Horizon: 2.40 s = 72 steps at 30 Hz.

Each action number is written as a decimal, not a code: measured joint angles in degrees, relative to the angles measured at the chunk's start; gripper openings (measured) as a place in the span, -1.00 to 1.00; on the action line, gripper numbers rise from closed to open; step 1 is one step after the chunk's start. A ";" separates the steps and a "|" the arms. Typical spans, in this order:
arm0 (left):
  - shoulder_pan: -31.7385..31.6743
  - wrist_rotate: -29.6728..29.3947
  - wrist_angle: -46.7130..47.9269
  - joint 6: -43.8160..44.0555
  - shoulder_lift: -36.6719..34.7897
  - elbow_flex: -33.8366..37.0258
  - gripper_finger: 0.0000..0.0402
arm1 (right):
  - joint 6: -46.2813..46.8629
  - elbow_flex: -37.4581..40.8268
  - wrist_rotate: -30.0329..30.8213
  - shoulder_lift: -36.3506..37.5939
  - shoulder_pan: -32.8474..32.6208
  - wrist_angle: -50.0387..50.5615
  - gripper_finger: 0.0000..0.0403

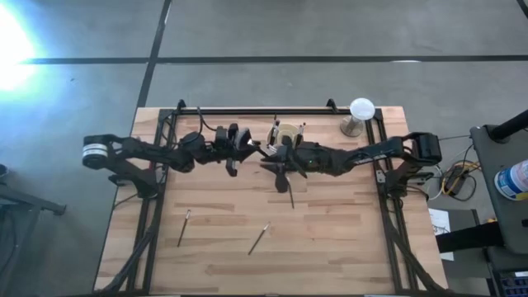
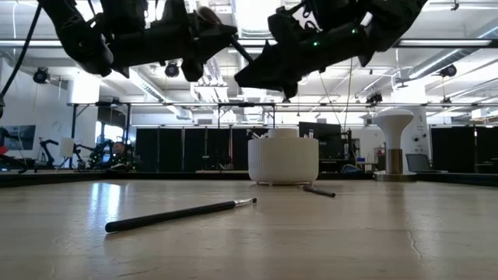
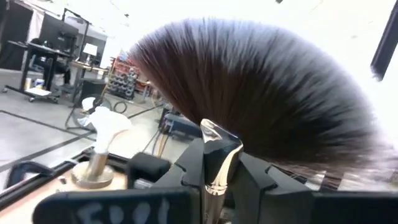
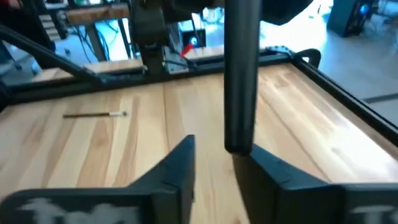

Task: Put items in baskets/containers
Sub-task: Put the black silver highlighter brush into the pen organizer

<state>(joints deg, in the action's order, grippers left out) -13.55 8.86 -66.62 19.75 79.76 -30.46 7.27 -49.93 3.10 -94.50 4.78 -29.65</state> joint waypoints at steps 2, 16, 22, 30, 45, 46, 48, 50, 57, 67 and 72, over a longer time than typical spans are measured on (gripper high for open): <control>-0.39 0.02 2.24 -1.41 -0.55 0.18 -0.79 | -0.15 -0.12 -0.09 1.83 0.01 3.88 -0.42; -0.38 0.18 15.30 -7.29 -0.89 -3.56 -0.79 | -6.21 -1.94 3.03 6.30 0.07 7.05 -0.09; -0.31 0.66 16.37 -7.43 -0.86 -4.15 -0.79 | -6.16 -3.91 4.83 3.82 0.02 6.82 -0.22; -0.27 0.69 16.45 -7.57 -0.82 -4.13 -0.79 | -6.49 -4.29 5.08 3.57 0.08 4.58 -0.71; -0.25 0.85 16.21 -6.12 -0.82 -4.49 -0.78 | -4.57 -4.22 4.98 3.57 0.26 5.42 -0.58; -0.25 0.88 16.09 -6.14 -0.82 -4.55 -0.78 | -4.52 -4.19 4.98 3.57 0.26 5.57 -0.55; -0.25 0.94 16.16 -6.12 -0.82 -4.61 -0.78 | -4.33 -4.18 4.98 3.57 0.26 5.75 -0.48; -0.21 0.99 16.39 -6.14 -0.82 -4.74 -0.78 | -4.16 -4.18 4.98 3.57 0.26 5.70 -0.43; -0.21 1.01 16.67 -5.75 -0.80 -5.01 -0.78 | -4.79 -4.18 4.39 3.57 0.26 5.44 -0.58; -0.56 2.83 18.51 -1.27 -2.01 -4.96 -0.49 | -8.02 -1.96 4.47 4.71 0.65 4.36 -0.80; -0.72 2.86 20.18 -2.93 -3.40 -4.51 -0.35 | -6.84 5.36 4.74 6.10 2.42 -4.82 -0.80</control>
<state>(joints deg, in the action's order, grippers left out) -14.27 11.72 -46.44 16.81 76.36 -34.97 0.43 -44.57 7.84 -88.40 7.20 -34.47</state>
